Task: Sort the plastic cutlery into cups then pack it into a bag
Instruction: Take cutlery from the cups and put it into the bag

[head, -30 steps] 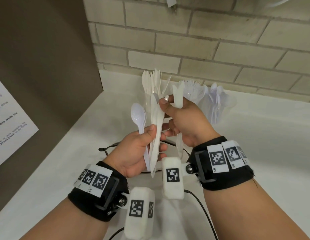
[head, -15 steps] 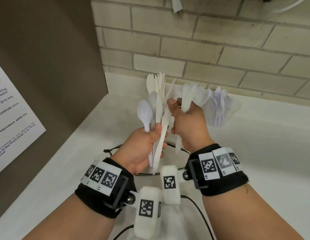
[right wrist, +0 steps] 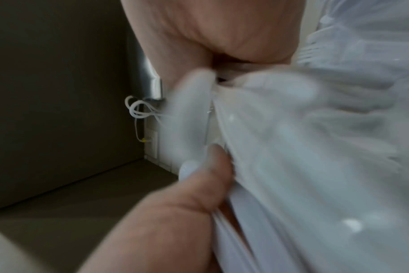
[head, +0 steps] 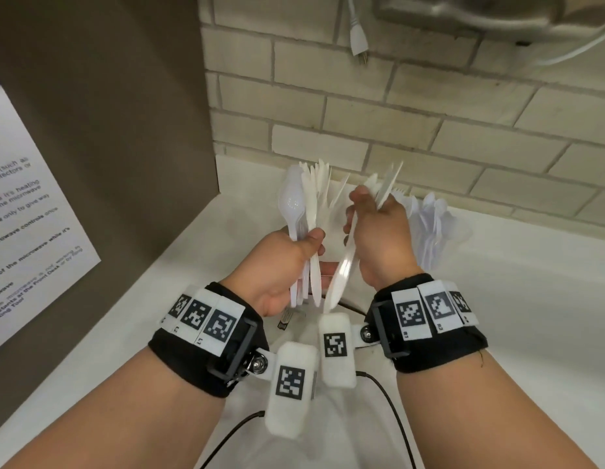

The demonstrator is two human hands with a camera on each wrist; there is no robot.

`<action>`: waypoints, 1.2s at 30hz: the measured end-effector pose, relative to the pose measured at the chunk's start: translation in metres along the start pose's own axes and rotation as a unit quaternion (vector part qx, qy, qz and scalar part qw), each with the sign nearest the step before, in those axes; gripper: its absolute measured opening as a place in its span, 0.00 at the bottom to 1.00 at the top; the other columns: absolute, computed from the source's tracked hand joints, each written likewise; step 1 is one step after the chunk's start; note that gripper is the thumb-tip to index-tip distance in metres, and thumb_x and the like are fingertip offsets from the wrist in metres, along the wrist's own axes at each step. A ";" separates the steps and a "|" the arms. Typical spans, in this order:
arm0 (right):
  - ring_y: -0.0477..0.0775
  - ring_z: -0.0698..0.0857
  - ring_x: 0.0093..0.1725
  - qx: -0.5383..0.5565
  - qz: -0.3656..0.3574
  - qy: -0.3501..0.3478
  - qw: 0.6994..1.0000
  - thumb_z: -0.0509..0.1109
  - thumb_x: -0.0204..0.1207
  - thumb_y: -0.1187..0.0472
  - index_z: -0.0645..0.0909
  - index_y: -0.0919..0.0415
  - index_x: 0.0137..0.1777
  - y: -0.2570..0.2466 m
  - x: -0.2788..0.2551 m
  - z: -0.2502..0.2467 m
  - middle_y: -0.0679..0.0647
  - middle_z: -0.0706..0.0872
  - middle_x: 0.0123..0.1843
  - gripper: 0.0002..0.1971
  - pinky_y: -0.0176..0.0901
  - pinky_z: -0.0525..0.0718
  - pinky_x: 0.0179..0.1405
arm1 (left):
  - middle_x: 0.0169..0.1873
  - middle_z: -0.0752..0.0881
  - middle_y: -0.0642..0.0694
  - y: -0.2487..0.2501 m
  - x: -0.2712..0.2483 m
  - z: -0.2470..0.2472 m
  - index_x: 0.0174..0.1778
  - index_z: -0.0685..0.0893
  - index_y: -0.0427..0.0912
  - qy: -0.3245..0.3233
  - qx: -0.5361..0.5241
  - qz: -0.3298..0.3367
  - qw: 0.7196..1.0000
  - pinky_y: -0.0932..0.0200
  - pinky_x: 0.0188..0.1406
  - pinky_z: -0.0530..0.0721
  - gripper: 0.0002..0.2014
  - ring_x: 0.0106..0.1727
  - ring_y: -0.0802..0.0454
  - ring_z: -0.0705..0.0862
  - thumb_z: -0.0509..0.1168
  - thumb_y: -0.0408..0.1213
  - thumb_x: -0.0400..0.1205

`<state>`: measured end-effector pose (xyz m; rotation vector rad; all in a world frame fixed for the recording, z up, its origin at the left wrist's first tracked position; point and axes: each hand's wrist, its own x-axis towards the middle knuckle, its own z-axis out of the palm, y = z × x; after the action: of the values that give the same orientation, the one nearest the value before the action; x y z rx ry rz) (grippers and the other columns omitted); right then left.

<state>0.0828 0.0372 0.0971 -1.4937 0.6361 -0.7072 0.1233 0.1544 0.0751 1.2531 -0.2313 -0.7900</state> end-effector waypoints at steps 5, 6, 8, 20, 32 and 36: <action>0.53 0.73 0.17 0.023 -0.015 -0.081 0.996 0.58 0.86 0.50 0.74 0.53 0.50 -0.023 -0.002 -0.002 0.55 0.75 0.34 0.09 0.44 0.77 0.19 | 0.40 0.79 0.45 0.008 0.003 -0.003 0.54 0.80 0.38 -0.013 0.039 0.017 0.999 0.54 0.30 0.85 0.09 0.26 0.53 0.82 0.64 0.40 0.84; 0.52 0.72 0.18 -0.006 -0.025 -0.091 0.996 0.60 0.84 0.49 0.75 0.53 0.50 -0.023 0.000 0.000 0.55 0.76 0.34 0.09 0.42 0.74 0.17 | 0.39 0.79 0.45 0.009 0.004 -0.002 0.54 0.80 0.38 -0.014 0.046 0.018 0.999 0.55 0.29 0.84 0.09 0.26 0.53 0.82 0.64 0.40 0.84; 0.50 0.74 0.21 -0.049 -0.034 -0.099 0.993 0.69 0.79 0.49 0.78 0.55 0.51 -0.022 0.005 0.006 0.54 0.82 0.36 0.10 0.38 0.71 0.18 | 0.39 0.78 0.45 0.012 0.005 0.002 0.54 0.79 0.38 -0.019 0.055 0.019 0.998 0.57 0.26 0.81 0.08 0.24 0.53 0.80 0.63 0.39 0.85; 0.44 0.72 0.18 -0.005 -0.010 -0.070 0.997 0.64 0.83 0.60 0.77 0.59 0.51 -0.020 0.020 -0.005 0.57 0.91 0.38 0.03 0.37 0.69 0.18 | 0.44 0.76 0.40 0.018 0.016 -0.002 0.49 0.76 0.37 0.008 0.018 0.032 0.999 0.51 0.33 0.91 0.07 0.30 0.46 0.89 0.59 0.38 0.86; 0.52 0.74 0.24 0.003 -0.099 -0.015 0.995 0.61 0.84 0.54 0.75 0.59 0.58 -0.043 0.093 0.016 0.55 0.77 0.35 0.10 0.46 0.79 0.27 | 0.34 0.73 0.48 0.031 0.035 -0.022 0.54 0.79 0.41 0.043 0.055 0.016 0.997 0.65 0.14 0.63 0.15 0.22 0.58 0.63 0.59 0.50 0.85; 0.47 0.76 0.29 -0.033 -0.146 0.003 0.989 0.64 0.83 0.55 0.77 0.54 0.48 -0.024 0.122 0.047 0.50 0.78 0.31 0.05 0.45 0.79 0.36 | 0.33 0.73 0.48 0.040 0.048 -0.026 0.56 0.80 0.42 0.033 0.049 0.008 0.998 0.66 0.14 0.63 0.13 0.21 0.57 0.63 0.60 0.48 0.85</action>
<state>0.1980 -0.0232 0.1269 -1.6647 0.4529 -0.9222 0.1890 0.1466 0.0908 1.3649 -0.2289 -0.7297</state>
